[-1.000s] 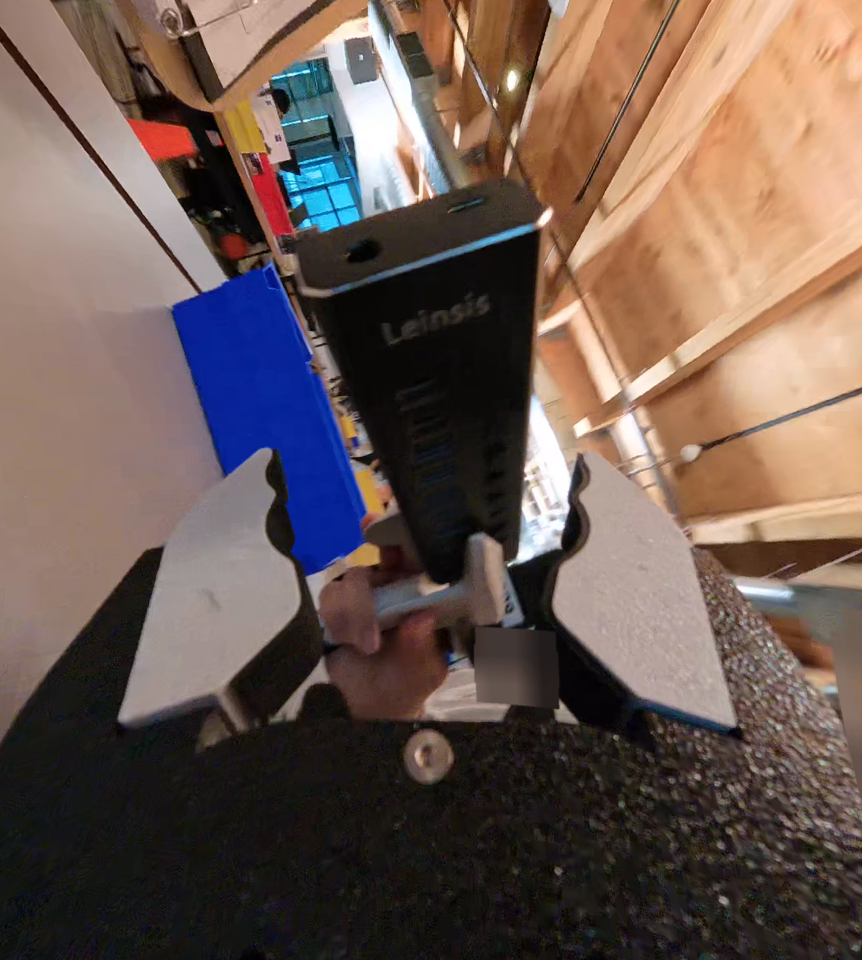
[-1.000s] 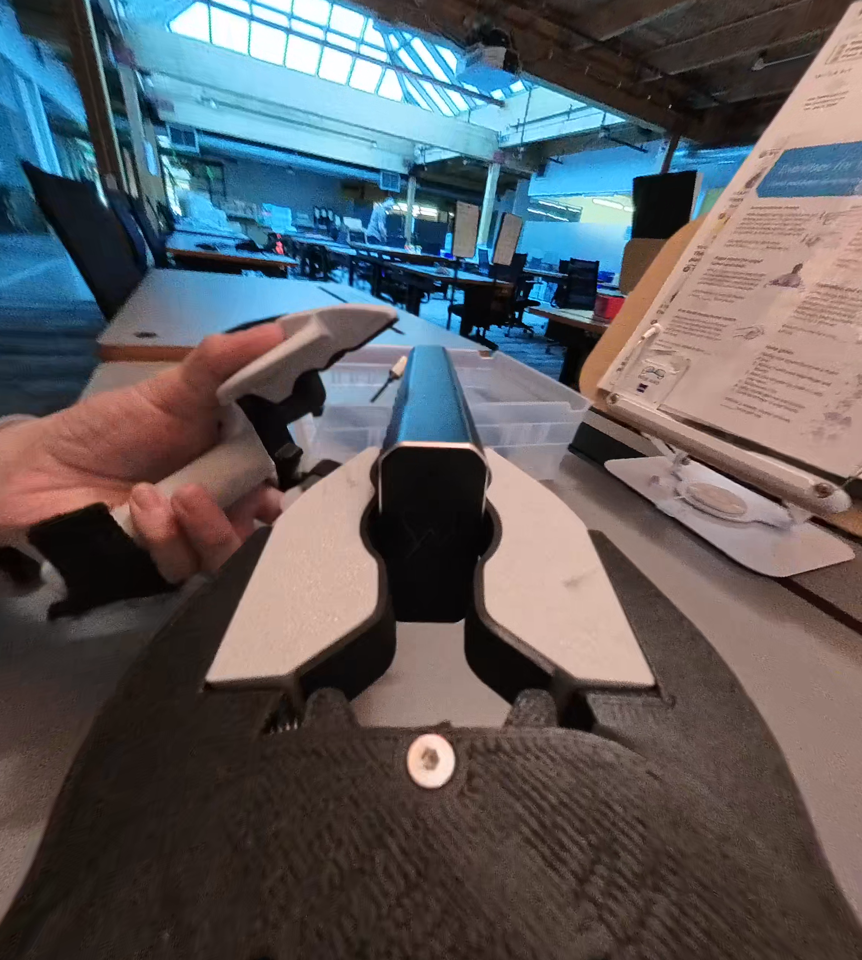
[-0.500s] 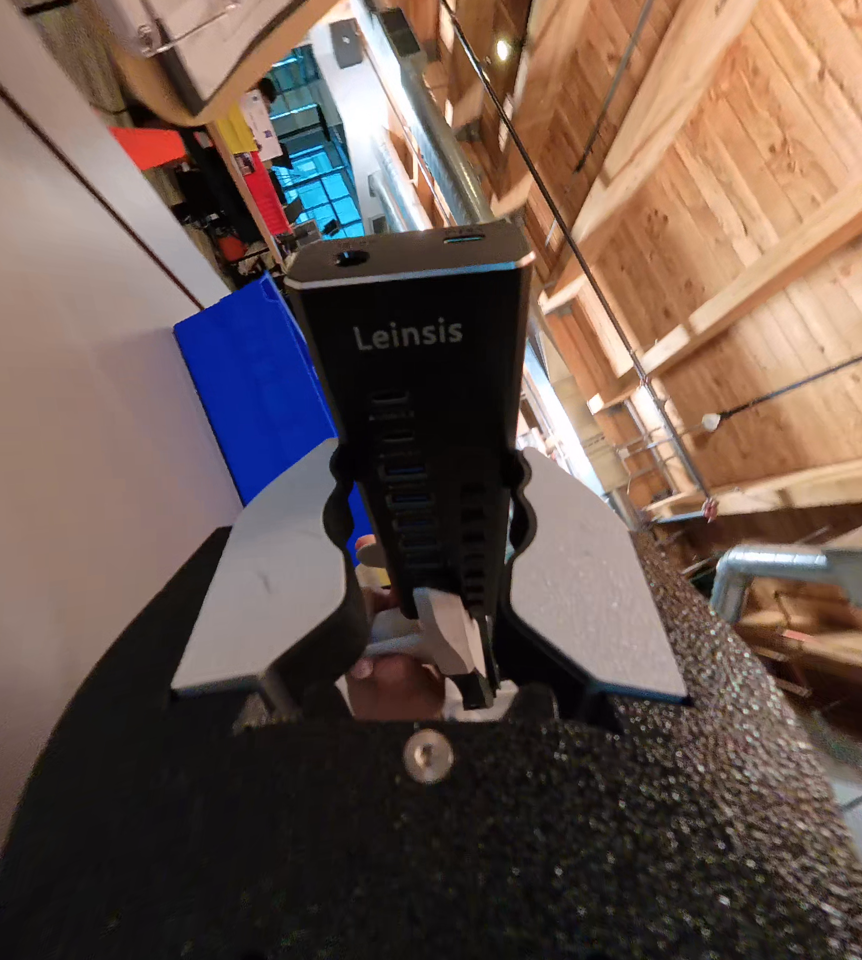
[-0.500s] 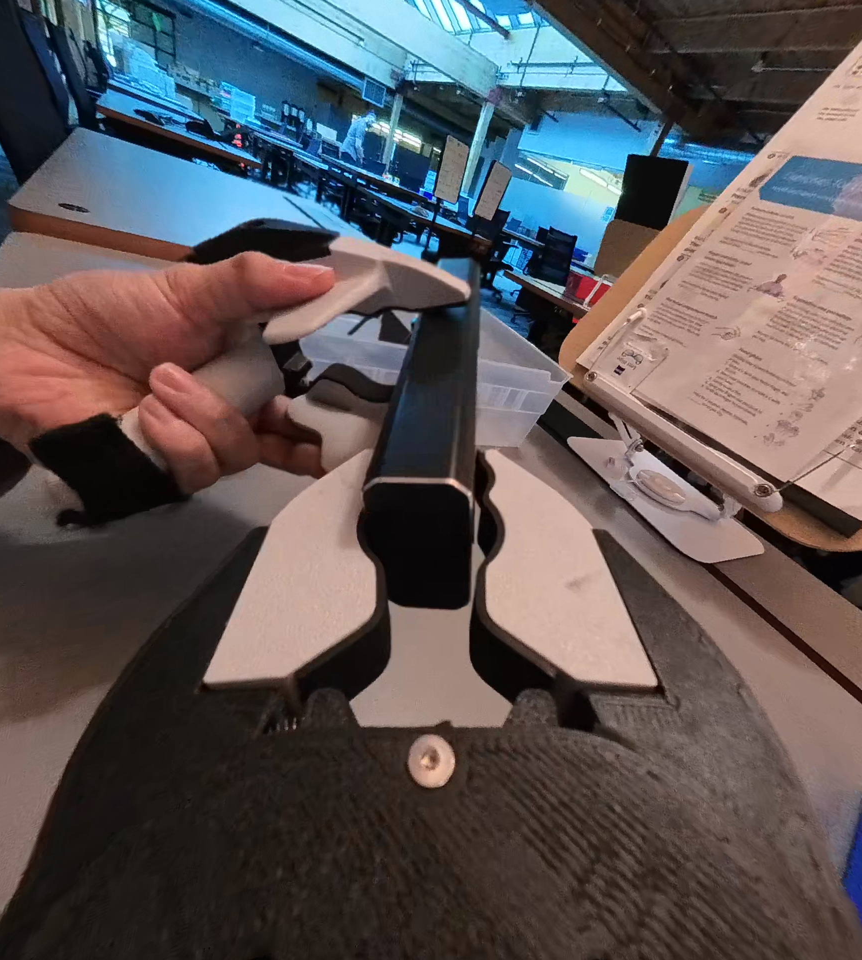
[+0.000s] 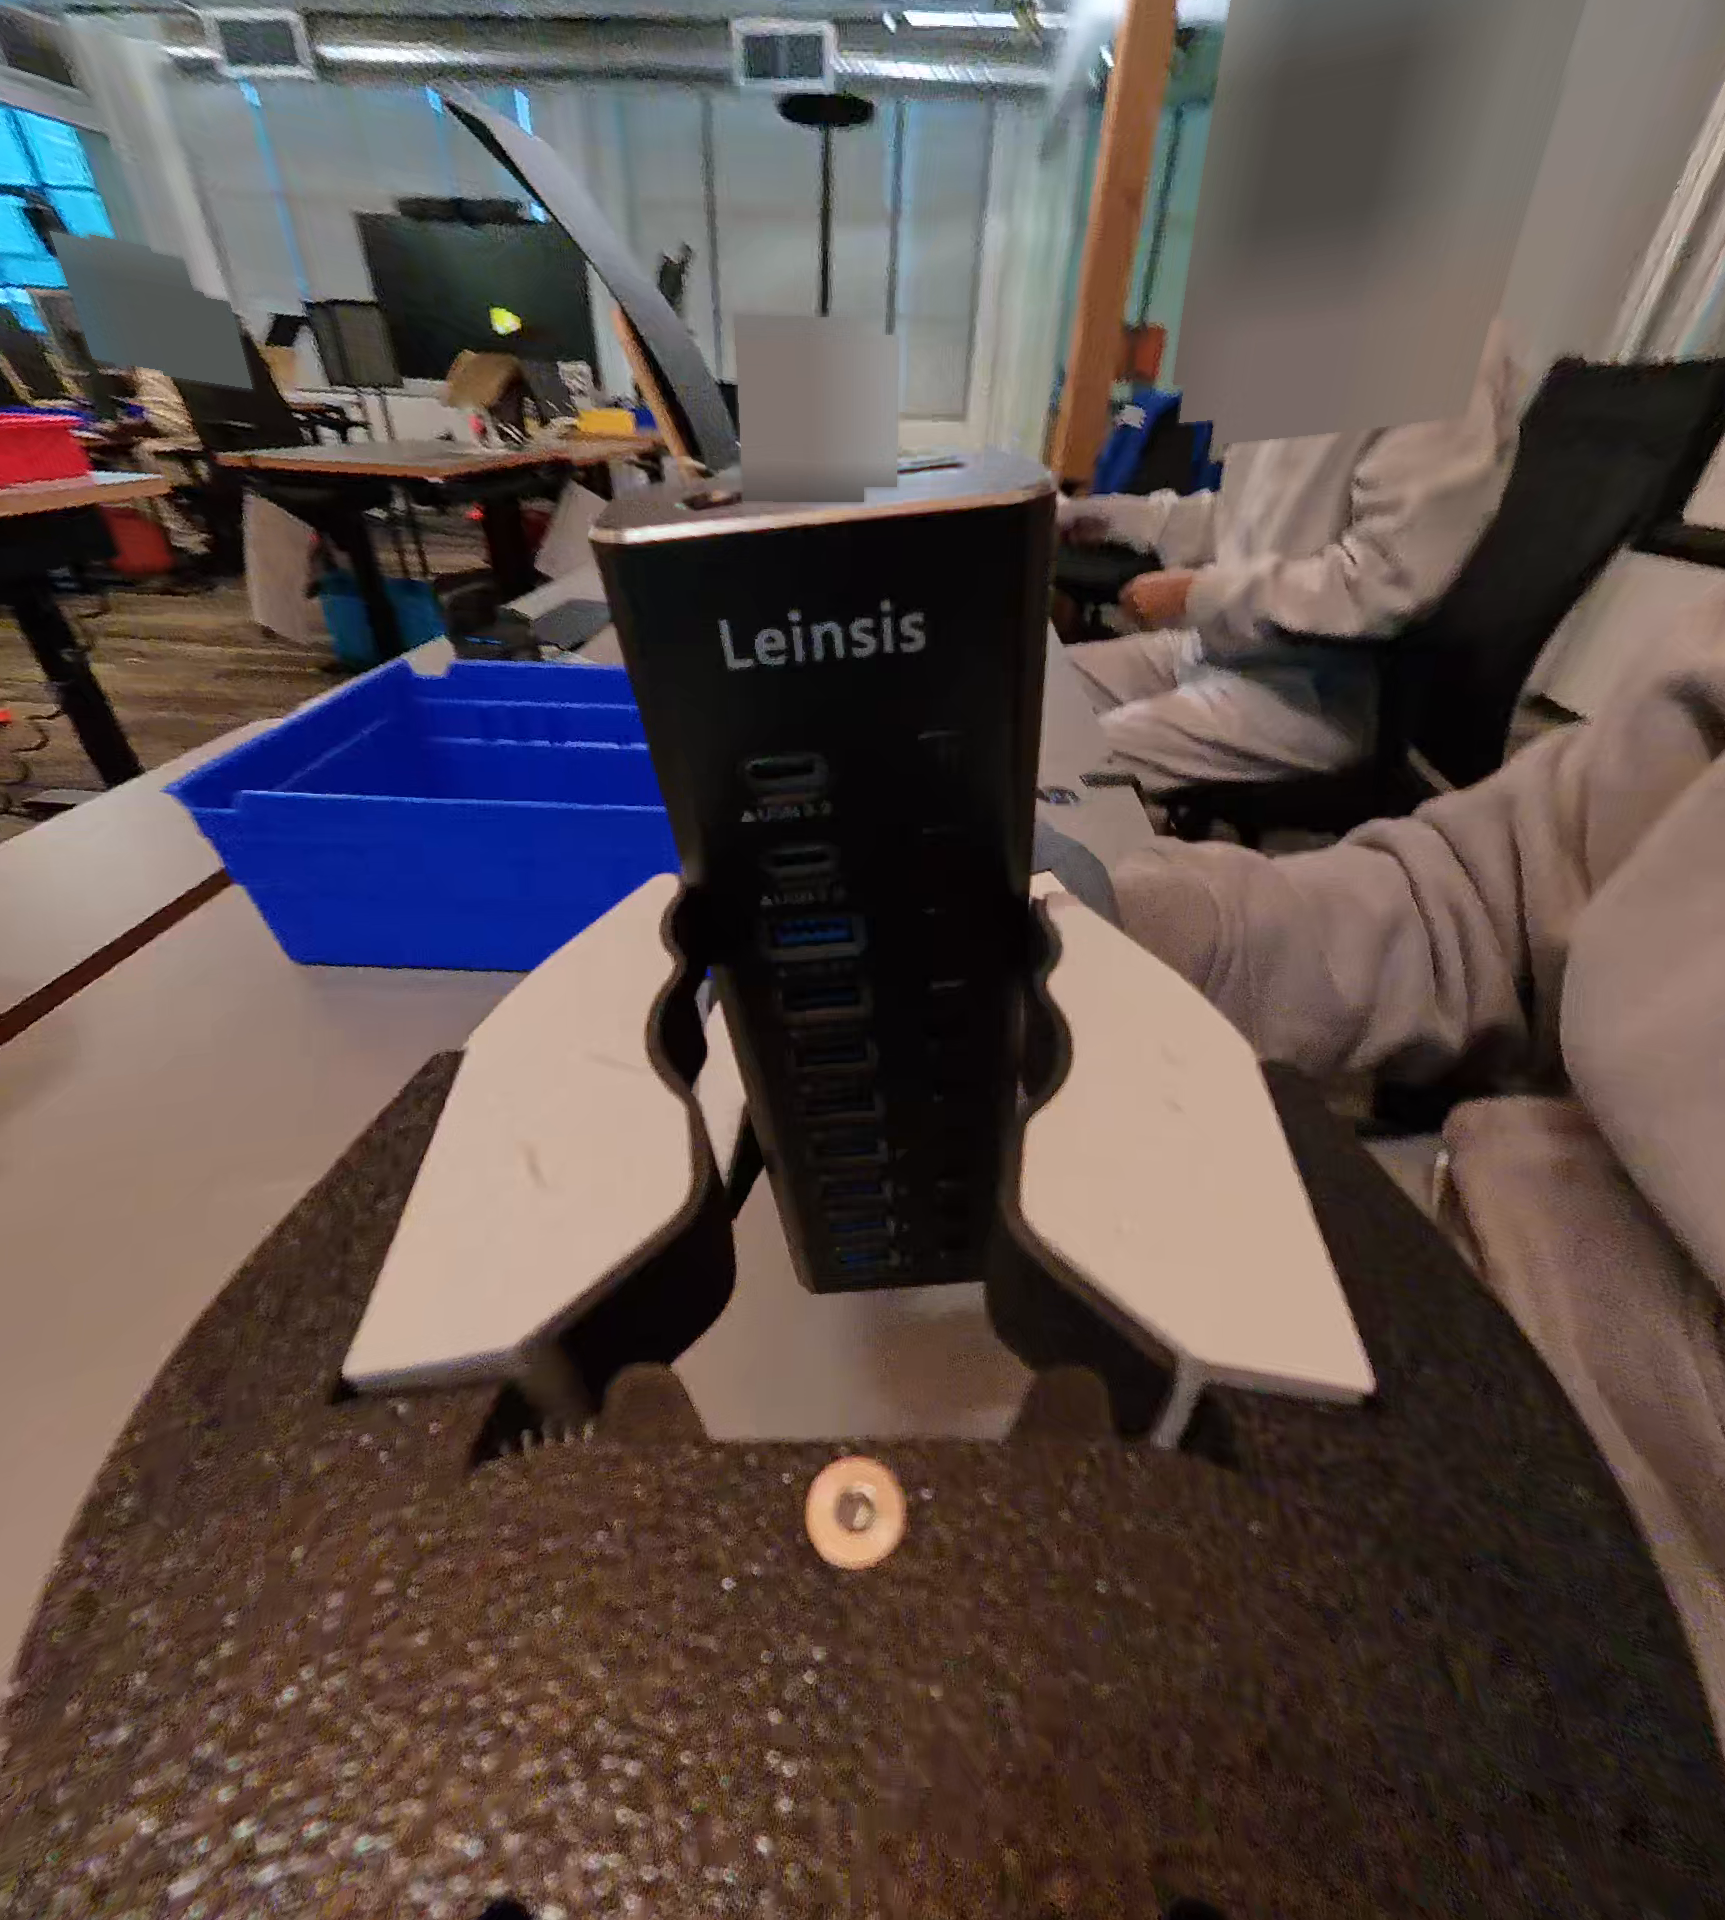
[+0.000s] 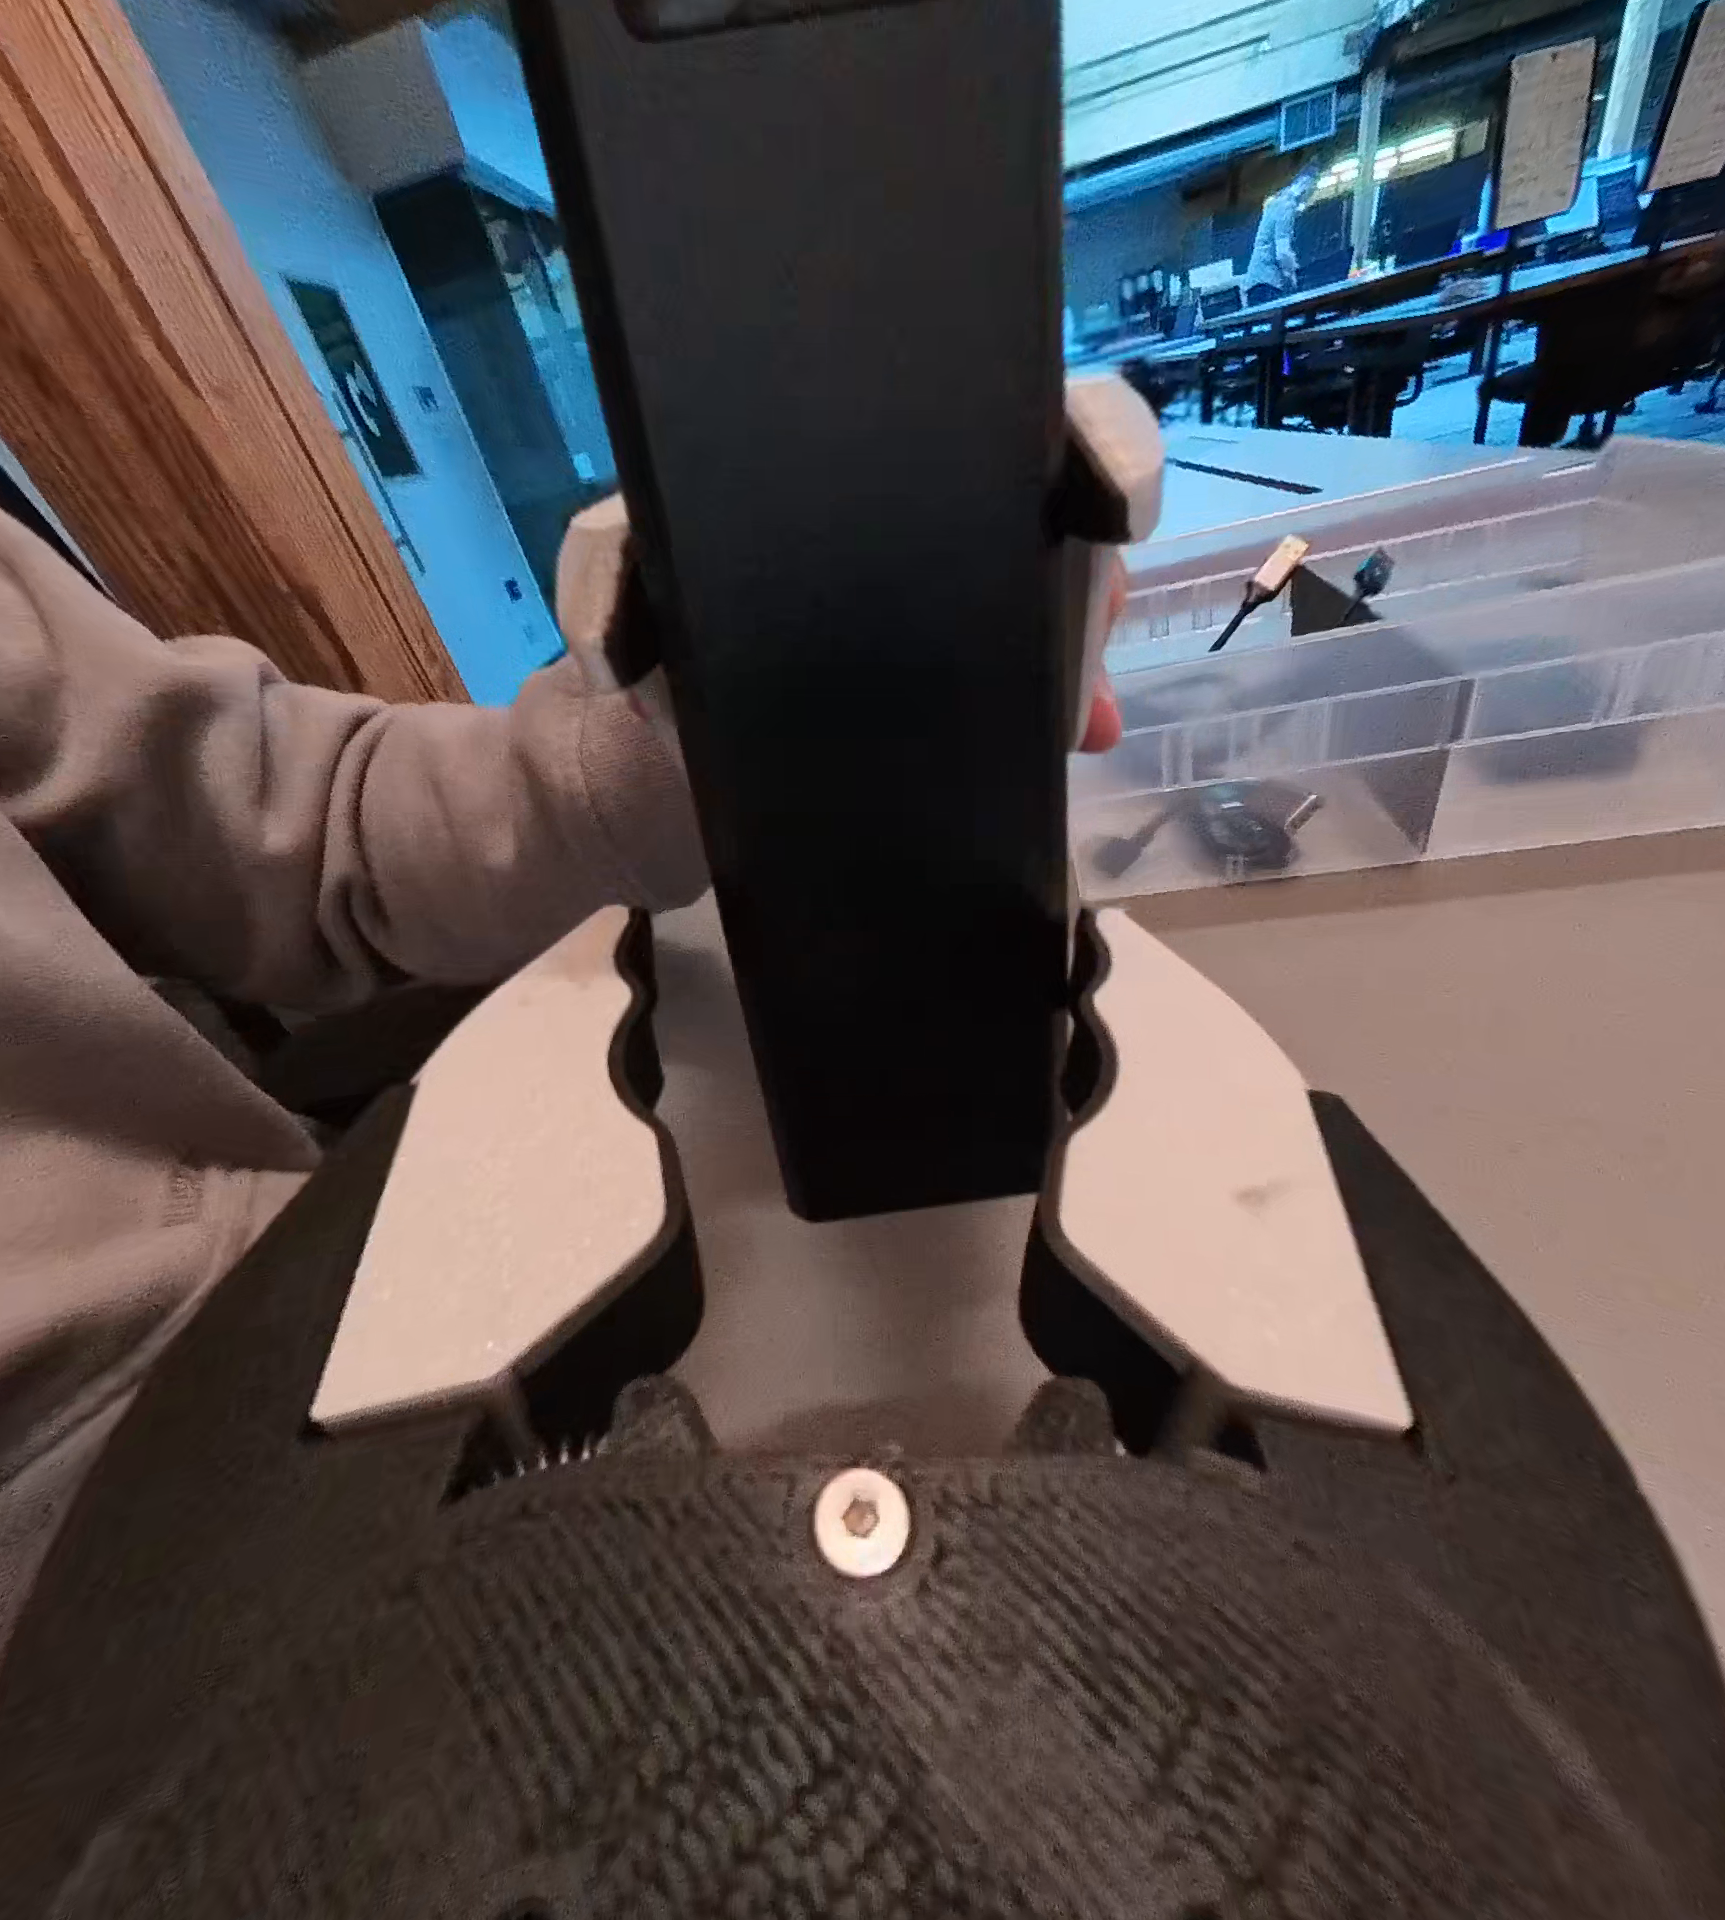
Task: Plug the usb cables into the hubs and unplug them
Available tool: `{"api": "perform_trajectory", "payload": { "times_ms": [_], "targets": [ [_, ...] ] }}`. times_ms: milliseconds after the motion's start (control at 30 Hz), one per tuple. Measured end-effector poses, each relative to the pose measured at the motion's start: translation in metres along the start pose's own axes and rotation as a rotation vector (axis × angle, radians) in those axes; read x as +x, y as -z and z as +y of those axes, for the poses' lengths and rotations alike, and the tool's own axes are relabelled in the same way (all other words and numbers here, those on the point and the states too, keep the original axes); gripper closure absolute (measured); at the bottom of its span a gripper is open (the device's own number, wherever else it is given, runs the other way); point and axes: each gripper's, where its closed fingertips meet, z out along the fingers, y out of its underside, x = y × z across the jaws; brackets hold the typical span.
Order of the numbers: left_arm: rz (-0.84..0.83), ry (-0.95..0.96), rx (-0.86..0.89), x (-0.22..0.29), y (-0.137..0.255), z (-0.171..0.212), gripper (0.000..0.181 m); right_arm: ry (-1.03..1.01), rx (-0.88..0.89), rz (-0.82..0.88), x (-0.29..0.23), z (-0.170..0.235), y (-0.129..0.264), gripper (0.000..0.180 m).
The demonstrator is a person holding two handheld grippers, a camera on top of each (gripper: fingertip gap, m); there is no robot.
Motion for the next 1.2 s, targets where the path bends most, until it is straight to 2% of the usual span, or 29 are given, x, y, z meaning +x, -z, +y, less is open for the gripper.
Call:
{"api": "perform_trajectory", "payload": {
  "times_ms": [67,200,300,367,433,567,633,767,1000,1200],
  "targets": [
    [0.037,-0.019,-0.013,0.004,-0.003,0.005,0.122,0.078,-0.047,0.066,0.007,0.007,-0.002,0.119],
    [0.057,-0.057,-0.053,0.007,-0.006,0.014,0.121,0.108,-0.12,0.098,0.009,0.017,0.002,0.119],
    [-0.01,-0.101,-0.092,0.001,-0.004,0.019,0.121,0.136,-0.122,0.152,0.017,0.018,0.005,0.119],
    [-0.048,-0.135,-0.078,0.002,-0.002,0.01,0.11,0.141,-0.121,0.147,0.017,0.02,0.005,0.119],
    [-0.066,-0.158,-0.068,0.004,0.002,-0.006,0.106,0.161,-0.137,0.141,0.016,0.023,0.004,0.119],
    [-0.061,-0.14,-0.232,0.004,0.005,-0.013,0.091,0.193,-0.148,0.153,0.016,0.025,0.001,0.119],
    [-0.054,-0.18,-0.347,0.005,0.007,-0.006,0.095,0.195,-0.162,0.155,0.017,0.027,0.001,0.119],
    [-0.066,-0.301,-0.501,0.002,0.013,0.002,0.116,0.213,-0.2,0.167,0.021,0.033,0.003,0.119],
    [-0.026,-0.272,-0.744,0.0,0.02,0.016,0.12,0.234,-0.26,0.204,0.028,0.044,0.002,0.119],
    [-0.054,-0.246,-0.777,0.001,0.014,0.02,0.12,0.227,-0.221,0.177,0.027,0.045,0.005,0.118]
  ]
}}
